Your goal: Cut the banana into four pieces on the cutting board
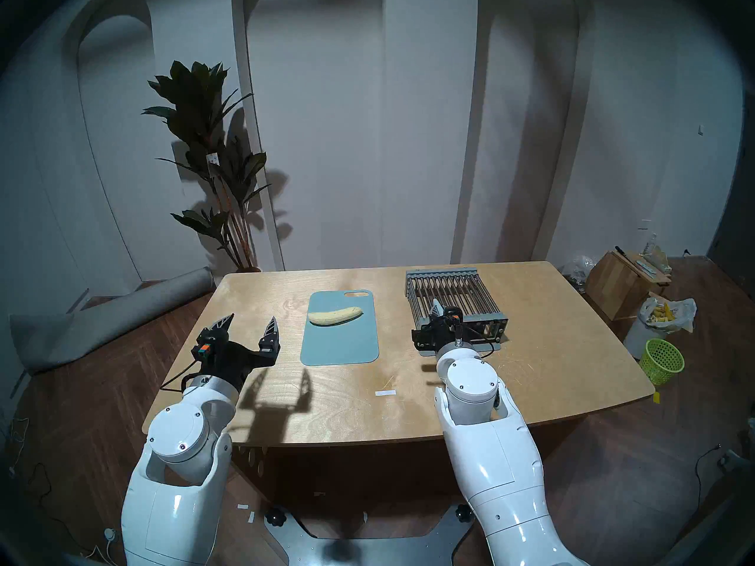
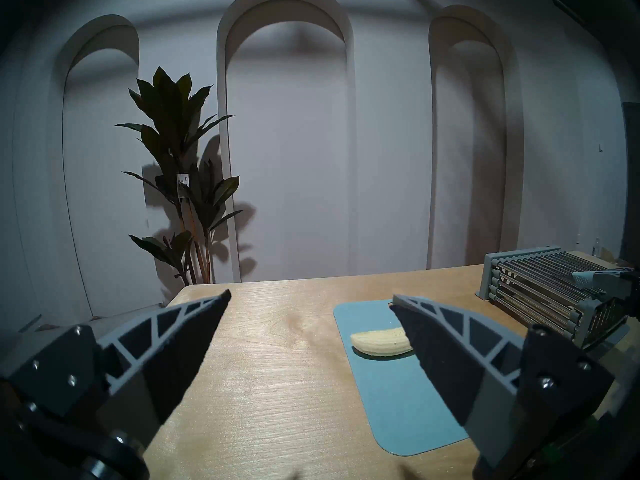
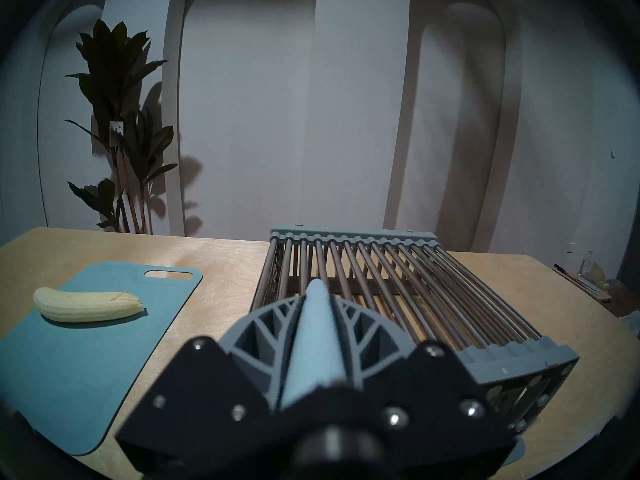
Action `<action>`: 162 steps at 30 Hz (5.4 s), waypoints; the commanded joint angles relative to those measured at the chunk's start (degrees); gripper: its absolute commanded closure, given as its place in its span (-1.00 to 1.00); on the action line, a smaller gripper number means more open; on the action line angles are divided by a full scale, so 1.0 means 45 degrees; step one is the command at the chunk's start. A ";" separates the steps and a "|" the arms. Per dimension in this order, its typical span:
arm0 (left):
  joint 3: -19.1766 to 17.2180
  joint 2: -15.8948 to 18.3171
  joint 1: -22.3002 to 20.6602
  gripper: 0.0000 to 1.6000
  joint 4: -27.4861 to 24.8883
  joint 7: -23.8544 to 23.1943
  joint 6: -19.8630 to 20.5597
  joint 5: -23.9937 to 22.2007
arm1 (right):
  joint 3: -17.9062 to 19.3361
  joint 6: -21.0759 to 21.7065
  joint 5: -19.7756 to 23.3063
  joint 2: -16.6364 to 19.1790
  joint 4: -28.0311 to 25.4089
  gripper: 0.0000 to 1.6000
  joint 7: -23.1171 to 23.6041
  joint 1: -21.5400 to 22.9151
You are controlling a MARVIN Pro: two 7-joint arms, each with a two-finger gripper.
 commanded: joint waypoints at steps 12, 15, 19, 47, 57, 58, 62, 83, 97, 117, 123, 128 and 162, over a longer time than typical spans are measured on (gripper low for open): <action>-0.0007 -0.0015 -0.0080 -1.00 -0.0258 0.0018 -0.0051 -0.0005 | -0.0325 0.0097 -0.0035 -0.0214 -0.1989 1.00 -0.0415 -0.0551; -0.0007 -0.0016 -0.0079 -1.00 -0.0260 0.0018 -0.0049 -0.0004 | -0.0346 0.0209 0.0050 -0.0239 -0.2157 1.00 -0.0406 -0.0664; -0.0007 -0.0016 -0.0079 -1.00 -0.0259 0.0018 -0.0050 -0.0004 | -0.0438 0.0298 0.0071 -0.0293 -0.2404 1.00 -0.0461 -0.0752; -0.0008 -0.0014 -0.0088 -1.00 -0.0240 0.0012 -0.0057 -0.0004 | -0.1740 -0.0523 0.0968 0.0704 -0.3997 1.00 0.1118 -0.0745; -0.0008 -0.0015 -0.0086 -1.00 -0.0244 0.0012 -0.0056 -0.0003 | -0.1999 -0.2203 0.1308 0.0837 -0.2456 1.00 0.3017 0.0111; -0.0008 -0.0015 -0.0087 -1.00 -0.0243 0.0012 -0.0056 -0.0003 | -0.2018 -0.2467 0.1421 0.0769 -0.2195 1.00 0.3173 0.0151; -0.0009 -0.0016 -0.0087 -1.00 -0.0244 0.0012 -0.0056 -0.0003 | -0.2260 -0.3256 0.1597 0.0511 -0.1072 1.00 0.3673 0.0267; -0.0457 0.0720 -0.2430 0.05 -0.0212 -0.1593 0.0397 -0.1777 | -0.3358 -0.5992 0.1752 -0.0272 0.0741 1.00 0.4045 0.0077; -0.0414 0.2564 -0.4169 1.00 0.0804 -0.4690 0.1562 -0.2659 | -0.3749 -0.6118 0.1777 -0.0221 0.0743 1.00 0.4083 -0.0110; 0.0082 0.3816 -0.6258 1.00 0.1636 -0.7105 0.2734 -0.3078 | -0.3766 -0.6040 0.1886 -0.0141 0.0925 1.00 0.4005 -0.0232; 0.0750 0.3915 -0.7011 1.00 0.2244 -0.7823 0.3019 -0.3178 | -0.3713 -0.6079 0.1937 -0.0157 0.0839 1.00 0.3873 -0.0151; 0.1090 0.4022 -0.7708 1.00 0.2862 -0.8323 0.3235 -0.3247 | -0.3676 -0.6100 0.1970 -0.0179 0.0763 1.00 0.3745 -0.0103; 0.2804 0.3805 -1.1387 1.00 0.6316 -1.0437 0.2849 -0.3046 | -0.3972 -0.6293 0.2101 -0.0178 0.0317 1.00 0.2939 -0.0417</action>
